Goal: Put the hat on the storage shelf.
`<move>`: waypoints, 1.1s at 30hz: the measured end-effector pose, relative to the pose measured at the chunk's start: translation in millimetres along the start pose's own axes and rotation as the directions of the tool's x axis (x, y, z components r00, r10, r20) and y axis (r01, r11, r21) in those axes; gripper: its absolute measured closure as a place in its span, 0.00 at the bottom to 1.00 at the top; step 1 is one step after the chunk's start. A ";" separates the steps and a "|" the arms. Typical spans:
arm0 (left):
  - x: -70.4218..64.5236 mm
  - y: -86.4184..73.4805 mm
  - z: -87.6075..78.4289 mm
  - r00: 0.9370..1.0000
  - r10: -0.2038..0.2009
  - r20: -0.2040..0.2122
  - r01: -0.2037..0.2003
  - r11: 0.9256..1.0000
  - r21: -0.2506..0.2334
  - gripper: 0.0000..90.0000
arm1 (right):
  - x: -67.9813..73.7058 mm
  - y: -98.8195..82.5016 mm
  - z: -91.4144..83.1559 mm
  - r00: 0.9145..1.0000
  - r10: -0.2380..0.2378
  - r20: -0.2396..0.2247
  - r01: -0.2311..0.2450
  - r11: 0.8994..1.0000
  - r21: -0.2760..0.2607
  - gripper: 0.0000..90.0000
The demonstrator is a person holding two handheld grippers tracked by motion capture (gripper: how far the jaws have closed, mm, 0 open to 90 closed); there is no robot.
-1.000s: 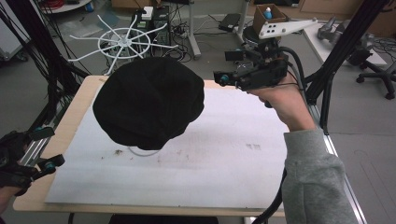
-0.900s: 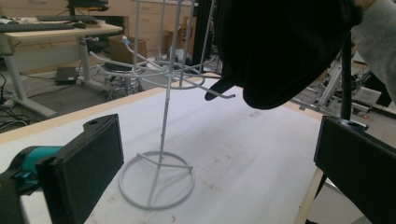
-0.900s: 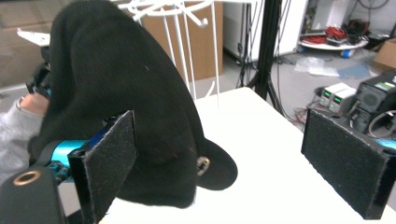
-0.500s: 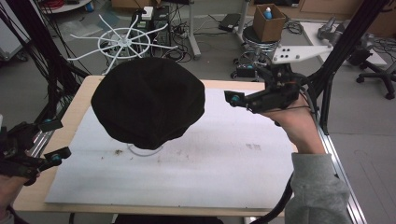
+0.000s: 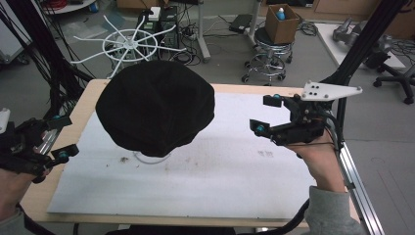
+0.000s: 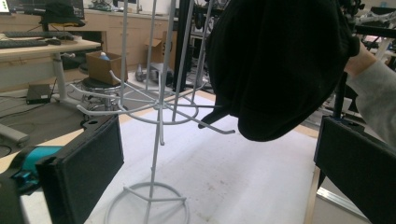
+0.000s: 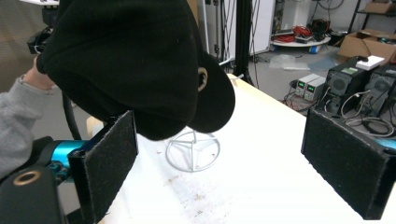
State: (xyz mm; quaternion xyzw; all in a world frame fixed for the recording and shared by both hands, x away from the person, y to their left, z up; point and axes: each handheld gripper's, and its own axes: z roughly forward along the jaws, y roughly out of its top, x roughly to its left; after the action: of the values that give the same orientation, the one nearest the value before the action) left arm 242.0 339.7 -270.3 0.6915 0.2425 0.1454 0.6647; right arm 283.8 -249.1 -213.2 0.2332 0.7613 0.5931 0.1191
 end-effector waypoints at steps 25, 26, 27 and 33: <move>8.7 -7.2 15.0 0.999 0.010 0.041 -0.011 1.000 0.015 0.02 | -11.9 -76.0 -43.5 0.989 0.082 0.122 -0.078 0.996 -0.039 0.11; 8.9 -7.6 15.9 0.999 0.012 0.042 -0.013 1.000 0.020 0.02 | -12.0 -77.5 -43.8 0.988 0.080 0.136 -0.076 0.997 -0.036 0.11; 8.7 -8.1 16.9 0.999 0.013 0.043 -0.014 1.000 0.024 0.02 | -13.1 -78.6 -43.6 0.987 0.075 0.139 -0.071 0.997 -0.036 0.11; 8.2 -9.8 21.0 0.999 0.023 0.044 -0.024 0.999 0.034 0.02 | -14.2 -72.9 -39.0 0.977 0.059 0.205 -0.055 0.998 -0.022 0.11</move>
State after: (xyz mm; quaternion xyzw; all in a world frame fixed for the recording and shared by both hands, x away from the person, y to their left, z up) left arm 258.5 326.2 -282.5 0.7085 0.2224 0.1341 0.6561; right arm 262.7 -302.9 -274.0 0.3140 0.7330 0.5753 0.1823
